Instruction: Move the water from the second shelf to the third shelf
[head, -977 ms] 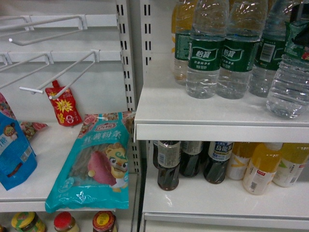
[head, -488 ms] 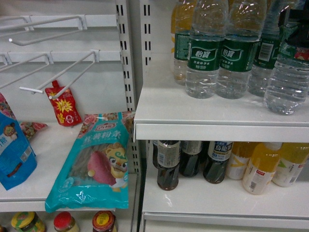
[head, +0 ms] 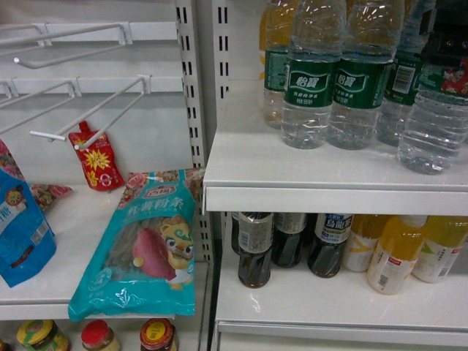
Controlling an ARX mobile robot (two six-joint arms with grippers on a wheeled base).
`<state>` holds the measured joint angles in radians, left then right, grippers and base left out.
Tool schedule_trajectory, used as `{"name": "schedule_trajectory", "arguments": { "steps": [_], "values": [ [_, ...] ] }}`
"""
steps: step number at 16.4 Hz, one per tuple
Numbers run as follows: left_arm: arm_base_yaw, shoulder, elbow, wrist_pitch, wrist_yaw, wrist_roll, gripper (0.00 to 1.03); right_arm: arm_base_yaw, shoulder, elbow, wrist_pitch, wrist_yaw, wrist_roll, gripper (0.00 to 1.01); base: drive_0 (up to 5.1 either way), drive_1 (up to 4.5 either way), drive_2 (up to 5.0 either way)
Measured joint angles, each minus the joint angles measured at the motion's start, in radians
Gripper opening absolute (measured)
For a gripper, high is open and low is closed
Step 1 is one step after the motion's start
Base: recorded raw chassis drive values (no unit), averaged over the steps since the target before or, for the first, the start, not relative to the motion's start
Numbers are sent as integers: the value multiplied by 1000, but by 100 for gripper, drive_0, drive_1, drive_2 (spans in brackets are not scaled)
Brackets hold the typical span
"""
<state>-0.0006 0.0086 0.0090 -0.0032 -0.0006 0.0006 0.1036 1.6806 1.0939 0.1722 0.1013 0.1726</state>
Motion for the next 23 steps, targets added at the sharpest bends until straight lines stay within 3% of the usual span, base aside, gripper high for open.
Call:
{"name": "schedule_trajectory", "arguments": {
  "steps": [2, 6, 11, 13, 17, 18, 19, 20, 21, 23],
  "values": [
    [0, 0, 0, 0, 0, 0, 98, 0, 0, 6, 15, -5, 3, 100, 0, 0, 0],
    [0, 0, 0, 0, 0, 0, 98, 0, -39, 6, -45, -5, -10, 98, 0, 0, 0],
    [0, 0, 0, 0, 0, 0, 98, -6, -198, -92, -121, -51, -78, 98, 0, 0, 0],
    [0, 0, 0, 0, 0, 0, 98, -6, -282, -175, -95, -55, -107, 98, 0, 0, 0],
    [0, 0, 0, 0, 0, 0, 98, -41, -527, -307, -153, -119, -96, 98, 0, 0, 0],
    [0, 0, 0, 0, 0, 0, 98, -56, -554, -367, -103, -118, -99, 96, 0, 0, 0],
    [0, 0, 0, 0, 0, 0, 98, -95, -612, -499, 146, -105, -130, 84, 0, 0, 0],
    [0, 0, 0, 0, 0, 0, 98, -108, -706, -622, 295, -98, -146, 71, 0, 0, 0],
    [0, 0, 0, 0, 0, 0, 98, -109, -791, -699, 327, -98, -152, 60, 0, 0, 0],
    [0, 0, 0, 0, 0, 0, 98, -109, -973, -818, 199, -98, -164, 34, 0, 0, 0]
  ]
}}
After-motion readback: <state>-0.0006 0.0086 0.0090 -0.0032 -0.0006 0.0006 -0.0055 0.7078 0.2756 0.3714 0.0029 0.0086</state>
